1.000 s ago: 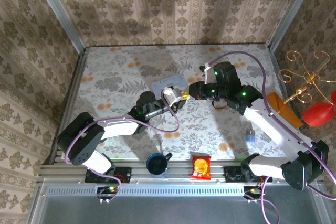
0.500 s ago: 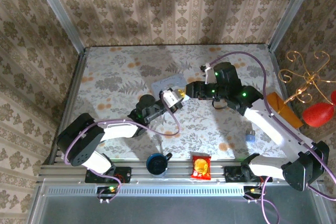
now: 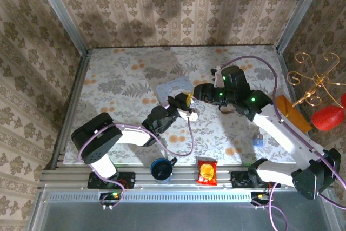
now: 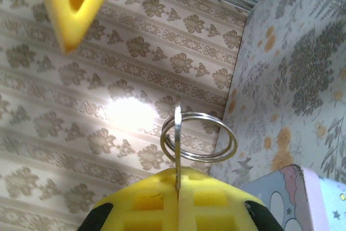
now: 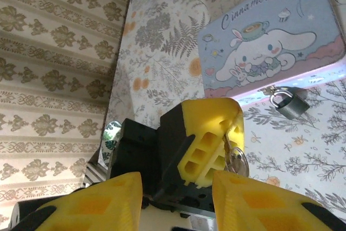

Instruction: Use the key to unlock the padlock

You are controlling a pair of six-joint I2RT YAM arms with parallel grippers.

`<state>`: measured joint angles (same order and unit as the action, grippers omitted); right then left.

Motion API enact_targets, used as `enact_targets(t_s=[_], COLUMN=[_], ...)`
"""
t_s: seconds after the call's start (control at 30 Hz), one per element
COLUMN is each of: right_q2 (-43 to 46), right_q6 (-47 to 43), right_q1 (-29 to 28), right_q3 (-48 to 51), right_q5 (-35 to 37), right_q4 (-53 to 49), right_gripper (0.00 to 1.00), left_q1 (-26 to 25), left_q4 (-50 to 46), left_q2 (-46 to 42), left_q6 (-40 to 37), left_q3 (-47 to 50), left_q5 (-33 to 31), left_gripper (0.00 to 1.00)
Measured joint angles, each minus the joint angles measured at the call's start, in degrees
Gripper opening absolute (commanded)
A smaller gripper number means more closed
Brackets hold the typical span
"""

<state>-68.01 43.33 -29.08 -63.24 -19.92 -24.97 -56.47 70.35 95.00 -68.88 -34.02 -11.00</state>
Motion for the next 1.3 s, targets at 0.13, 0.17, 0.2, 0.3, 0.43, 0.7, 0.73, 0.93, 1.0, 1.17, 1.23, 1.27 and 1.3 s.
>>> enact_targets(t_s=[0.13, 0.17, 0.2, 0.3, 0.43, 0.7, 0.73, 0.93, 1.0, 1.17, 1.23, 1.27, 1.3], right_q2=[1.6, 2.8, 4.1, 9.5, 13.4, 13.9, 13.7, 11.4, 10.6, 8.0, 7.2, 7.0, 6.9], right_q6=[1.0, 1.6, 2.0, 4.3, 5.6, 5.6, 5.7, 5.9, 5.9, 6.0, 6.2, 6.3, 6.4], right_q1=[0.9, 1.5, 2.3, 6.6, 9.3, 9.3, 9.3, 9.3, 9.3, 9.3, 9.3, 9.3, 9.3], right_q3=[4.4, 6.2, 8.0, 15.0, 19.4, 19.4, 19.4, 19.4, 19.4, 19.4, 19.4, 19.4, 19.4], right_q5=[1.4, 1.7, 1.7, 0.7, -0.9, -4.0, -4.3, -5.0, -5.3, -7.2, -8.2, -8.7, -9.1], right_q4=[0.8, 1.4, 2.2, 7.4, 12.9, 19.8, 20.5, 22.6, 22.7, 24.7, 25.6, 26.0, 26.4], right_gripper=[0.40, 0.39, 0.37, 0.34, 0.35, 0.34, 0.34, 0.35, 0.34, 0.27, 0.25, 0.25, 0.25], left_q1=[-0.9, -1.1, -1.2, -1.5, -1.6, -2.6, -2.8, -3.1, -3.1, -3.1, -3.1, -3.1, -3.1], left_q4=[1.0, 1.3, 1.7, 2.2, 2.5, 2.6, 2.5, 2.6, 2.6, 2.6, 2.5, 2.5, 2.6], left_q2=[0.2, 0.5, 0.7, 1.0, 1.6, 2.4, 2.5, 2.5, 2.3, 1.9, 1.9, 1.9, 1.9], left_q6=[-9.5, -11.4, -13.2, -17.1, -20.5, -23.8, -24.0, -24.4, -24.4, -24.4, -24.4, -24.4, -24.4], left_q3=[-1.7, -2.6, -3.3, -5.0, -6.9, -7.8, -7.8, -7.7, -7.7, -7.7, -7.7, -7.7, -7.7], left_q5=[-0.3, -0.4, -0.4, -0.4, -0.4, -2.0, -2.3, -2.9, -3.0, -3.5, -3.9, -3.9, -4.1], left_gripper=[0.00, 0.00, 0.00, 0.00, 0.00, 0.00, 0.00, 0.00, 0.00, 0.00, 0.00, 0.00, 0.00])
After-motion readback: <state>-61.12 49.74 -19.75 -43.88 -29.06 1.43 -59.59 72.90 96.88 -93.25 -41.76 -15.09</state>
